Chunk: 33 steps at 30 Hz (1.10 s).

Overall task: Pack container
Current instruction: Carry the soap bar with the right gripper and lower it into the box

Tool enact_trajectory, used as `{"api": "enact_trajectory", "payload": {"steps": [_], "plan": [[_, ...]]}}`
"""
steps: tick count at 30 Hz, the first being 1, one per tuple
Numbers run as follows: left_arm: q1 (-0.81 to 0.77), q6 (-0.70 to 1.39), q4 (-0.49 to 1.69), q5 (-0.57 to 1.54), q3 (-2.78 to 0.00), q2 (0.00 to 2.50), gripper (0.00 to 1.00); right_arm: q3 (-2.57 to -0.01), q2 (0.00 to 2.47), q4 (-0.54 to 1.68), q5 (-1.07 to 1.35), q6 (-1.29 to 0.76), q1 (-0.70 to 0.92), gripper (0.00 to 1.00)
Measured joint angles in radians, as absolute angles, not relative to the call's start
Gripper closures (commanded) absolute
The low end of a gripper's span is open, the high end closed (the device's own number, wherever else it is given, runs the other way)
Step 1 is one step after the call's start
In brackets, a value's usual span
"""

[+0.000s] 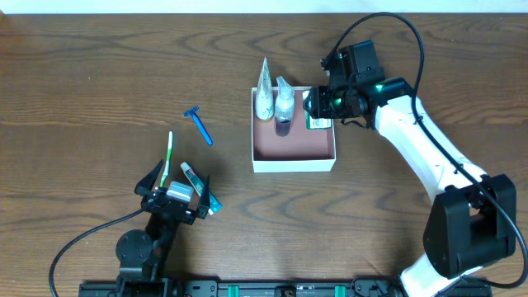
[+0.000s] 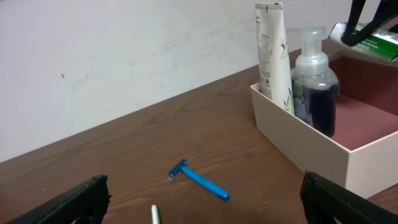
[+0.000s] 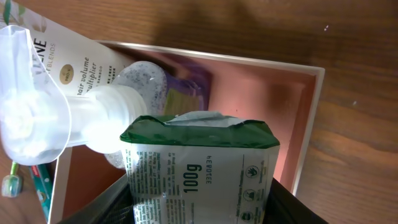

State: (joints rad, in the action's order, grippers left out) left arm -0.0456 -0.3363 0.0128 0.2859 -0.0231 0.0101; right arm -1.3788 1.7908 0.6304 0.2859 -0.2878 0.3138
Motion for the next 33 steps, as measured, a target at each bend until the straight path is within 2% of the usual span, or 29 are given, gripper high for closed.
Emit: {"api": "enact_trajectory", "payload": {"steps": [14,16,19,24,33], "plan": [[-0.046,-0.337,0.013,0.286,-0.023,0.01,0.02,-1.379,1.886,0.601,0.257,-0.284,0.332,0.56],[-0.046,-0.336,0.013,0.286,-0.023,0.01,0.02,-1.379,1.897,0.59,0.255,-0.284,0.337,0.55],[-0.046,-0.336,0.013,0.286,-0.023,0.01,0.02,-1.379,1.916,0.573,0.253,-0.284,0.343,0.45],[-0.046,-0.336,0.013,0.286,-0.023,0.01,0.02,-1.379,1.924,0.562,0.249,-0.286,0.349,0.37],[-0.046,-0.336,0.013,0.286,-0.023,0.01,0.02,-1.379,1.924,0.533,0.242,-0.284,0.35,0.37]]}}
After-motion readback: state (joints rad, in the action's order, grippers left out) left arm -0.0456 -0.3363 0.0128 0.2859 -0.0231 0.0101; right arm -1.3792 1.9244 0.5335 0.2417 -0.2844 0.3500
